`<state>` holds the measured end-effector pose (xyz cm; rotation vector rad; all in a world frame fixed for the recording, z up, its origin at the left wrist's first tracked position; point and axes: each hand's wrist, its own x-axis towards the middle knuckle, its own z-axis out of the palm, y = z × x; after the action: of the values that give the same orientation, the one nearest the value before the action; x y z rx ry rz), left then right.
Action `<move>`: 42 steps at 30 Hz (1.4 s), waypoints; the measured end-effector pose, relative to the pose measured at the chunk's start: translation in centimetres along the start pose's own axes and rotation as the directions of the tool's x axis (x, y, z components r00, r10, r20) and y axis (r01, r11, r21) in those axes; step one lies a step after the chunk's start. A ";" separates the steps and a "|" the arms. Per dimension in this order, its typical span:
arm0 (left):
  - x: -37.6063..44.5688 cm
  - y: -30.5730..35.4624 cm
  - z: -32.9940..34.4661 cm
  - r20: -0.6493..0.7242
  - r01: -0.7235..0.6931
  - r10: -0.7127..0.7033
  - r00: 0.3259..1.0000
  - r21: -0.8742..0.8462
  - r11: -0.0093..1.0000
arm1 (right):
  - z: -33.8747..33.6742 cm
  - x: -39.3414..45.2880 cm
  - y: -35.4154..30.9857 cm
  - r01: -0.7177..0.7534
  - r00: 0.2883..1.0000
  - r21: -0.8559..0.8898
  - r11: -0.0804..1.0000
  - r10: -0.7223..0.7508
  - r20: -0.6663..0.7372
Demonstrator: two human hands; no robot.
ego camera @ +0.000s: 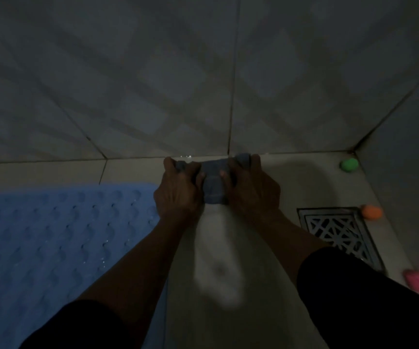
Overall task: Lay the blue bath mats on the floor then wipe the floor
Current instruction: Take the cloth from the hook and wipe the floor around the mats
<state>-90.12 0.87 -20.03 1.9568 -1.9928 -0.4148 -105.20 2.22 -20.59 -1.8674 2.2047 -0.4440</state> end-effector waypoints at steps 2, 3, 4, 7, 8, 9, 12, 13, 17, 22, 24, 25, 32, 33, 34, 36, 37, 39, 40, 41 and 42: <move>-0.1 0.1 0.4 -0.046 -0.033 0.037 0.998 0.095 0.995 | 0.4 0.1 0.2 0.011 1.000 -0.041 0.999 -0.012 -0.022; 0.0 0.2 0.5 -0.059 -0.045 0.054 0.997 0.146 0.988 | 0.4 0.3 0.3 0.013 1.000 -0.060 0.998 -0.014 -0.024; 0.3 0.2 0.7 -0.066 -0.059 0.072 0.995 0.187 0.981 | 0.4 0.4 0.2 0.013 1.000 -0.072 0.997 -0.015 -0.026; 1.3 0.2 0.7 -0.054 -0.054 0.070 0.996 0.246 0.968 | 0.2 1.1 -0.1 0.007 1.000 -0.080 0.997 -0.007 -0.004; 1.6 0.2 0.8 -0.051 -0.053 0.069 0.996 0.262 0.964 | 0.2 1.2 -0.2 0.005 1.000 -0.093 0.996 -0.004 0.005; 1.6 0.2 0.9 -0.047 -0.054 0.070 0.996 0.279 0.959 | 0.2 1.2 -0.2 0.006 1.000 -0.111 0.994 -0.006 0.005; 1.3 0.1 1.1 -0.037 -0.061 0.076 0.996 0.316 0.947 | 0.3 1.2 -0.1 0.026 1.000 -0.160 0.987 -0.025 0.005; 1.2 0.0 1.1 -0.034 -0.061 0.075 0.997 0.322 0.945 | 0.3 1.2 -0.1 0.032 0.999 -0.169 0.985 -0.030 0.012; 1.2 0.2 1.0 -0.009 -0.040 0.046 0.999 0.337 0.940 | 0.3 0.9 -0.2 0.028 0.999 -0.183 0.983 -0.022 0.038; 0.4 0.2 0.7 0.033 -0.020 0.010 0.999 0.339 0.941 | 0.2 0.1 -0.2 0.039 0.996 -0.207 0.978 -0.022 0.087; -0.1 0.1 0.6 0.051 -0.029 0.013 0.999 0.340 0.940 | 0.1 -0.3 -0.1 0.050 0.994 -0.207 0.977 -0.029 0.107; -0.4 0.1 0.5 0.062 -0.033 0.012 0.998 0.342 0.939 | 0.0 -0.5 -0.1 0.053 0.994 -0.205 0.977 -0.032 0.107; -2.9 -0.1 -0.2 0.080 -0.034 0.007 0.997 0.347 0.937 | 0.1 -2.9 0.0 0.072 0.990 -0.210 0.975 -0.044 0.136; -3.3 -0.1 -0.3 0.085 -0.034 0.004 0.996 0.348 0.937 | 0.1 -3.2 0.0 0.078 0.988 -0.210 0.975 -0.048 0.144; -3.7 -0.1 -0.4 0.088 -0.031 0.000 0.996 0.353 0.935 | 0.0 -3.6 -0.1 0.083 0.987 -0.212 0.974 -0.051 0.152; -4.6 -0.2 -0.5 0.087 -0.030 -0.003 0.996 0.367 0.930 | -0.3 -4.4 -0.2 0.084 0.984 -0.211 0.974 -0.048 0.170; -5.1 -0.2 -0.6 0.082 -0.031 0.000 0.997 0.377 0.926 | -0.4 -4.9 -0.2 0.082 0.983 -0.211 0.974 -0.044 0.177; -6.0 -0.3 -0.8 0.081 -0.034 0.002 0.997 0.392 0.919 | -0.5 -5.9 -0.2 0.080 0.983 -0.218 0.973 -0.041 0.176; -6.5 -0.4 -1.0 0.086 -0.033 -0.001 0.996 0.394 0.919 | -0.4 -6.4 -0.3 0.079 0.984 -0.225 0.971 -0.040 0.173; -6.9 -0.4 -1.1 0.088 -0.030 -0.005 0.996 0.392 0.919 | -0.4 -6.9 -0.3 0.077 0.985 -0.232 0.970 -0.038 0.171; -7.4 -0.4 -1.3 0.087 -0.025 -0.009 0.996 0.388 0.921 | -0.4 -7.4 -0.4 0.073 0.985 -0.238 0.969 -0.032 0.172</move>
<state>-89.09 8.28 -19.22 2.1894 -2.2794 -0.1037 -103.70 9.47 -20.32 -2.0051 2.1831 -0.0221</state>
